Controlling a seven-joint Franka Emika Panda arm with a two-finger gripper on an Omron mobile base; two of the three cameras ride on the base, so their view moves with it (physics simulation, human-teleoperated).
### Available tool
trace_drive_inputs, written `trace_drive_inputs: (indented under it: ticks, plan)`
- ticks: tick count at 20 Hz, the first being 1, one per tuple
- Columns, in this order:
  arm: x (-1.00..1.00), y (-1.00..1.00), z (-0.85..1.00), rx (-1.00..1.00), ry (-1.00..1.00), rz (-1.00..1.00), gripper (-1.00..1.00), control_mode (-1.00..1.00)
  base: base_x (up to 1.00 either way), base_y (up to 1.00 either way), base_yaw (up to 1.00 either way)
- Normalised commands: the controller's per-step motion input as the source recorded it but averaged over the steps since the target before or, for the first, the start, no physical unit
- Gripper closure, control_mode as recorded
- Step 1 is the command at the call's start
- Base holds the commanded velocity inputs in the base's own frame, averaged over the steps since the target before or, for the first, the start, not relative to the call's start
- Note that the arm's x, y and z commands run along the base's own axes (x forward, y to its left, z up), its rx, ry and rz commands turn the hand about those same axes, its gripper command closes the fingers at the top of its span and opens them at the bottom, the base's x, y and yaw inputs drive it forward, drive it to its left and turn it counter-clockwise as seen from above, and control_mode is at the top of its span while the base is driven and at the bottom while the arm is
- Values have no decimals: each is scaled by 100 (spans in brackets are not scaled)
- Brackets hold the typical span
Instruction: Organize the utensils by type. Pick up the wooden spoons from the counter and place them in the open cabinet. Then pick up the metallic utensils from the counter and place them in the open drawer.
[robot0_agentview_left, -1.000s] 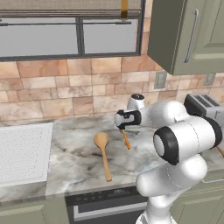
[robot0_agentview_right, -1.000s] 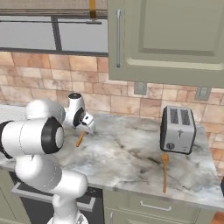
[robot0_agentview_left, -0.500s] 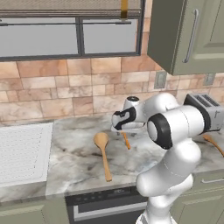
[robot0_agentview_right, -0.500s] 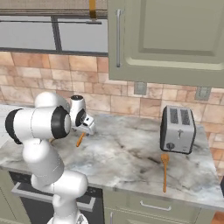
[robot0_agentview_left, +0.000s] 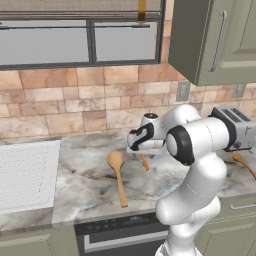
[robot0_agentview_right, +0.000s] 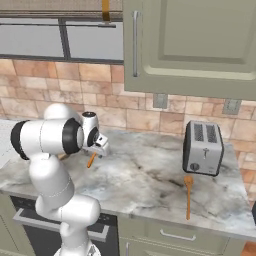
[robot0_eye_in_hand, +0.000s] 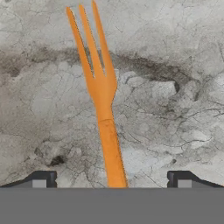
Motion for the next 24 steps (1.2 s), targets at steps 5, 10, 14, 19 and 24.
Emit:
trace_drive_inputs:
  ticks: [5,10,14,19,24]
  plan:
    - [0,0,-22,0,0,0,-100,-100,0,0,0]
    - [0,0,-19,0,0,0,-100,-100,0,0,0]
    - [0,0,-2,0,0,0,100,-100,0,0,0]
    - [0,0,0,0,0,0,100,-100,0,0,0]
    - [0,0,0,0,0,0,100,-100,0,0,0]
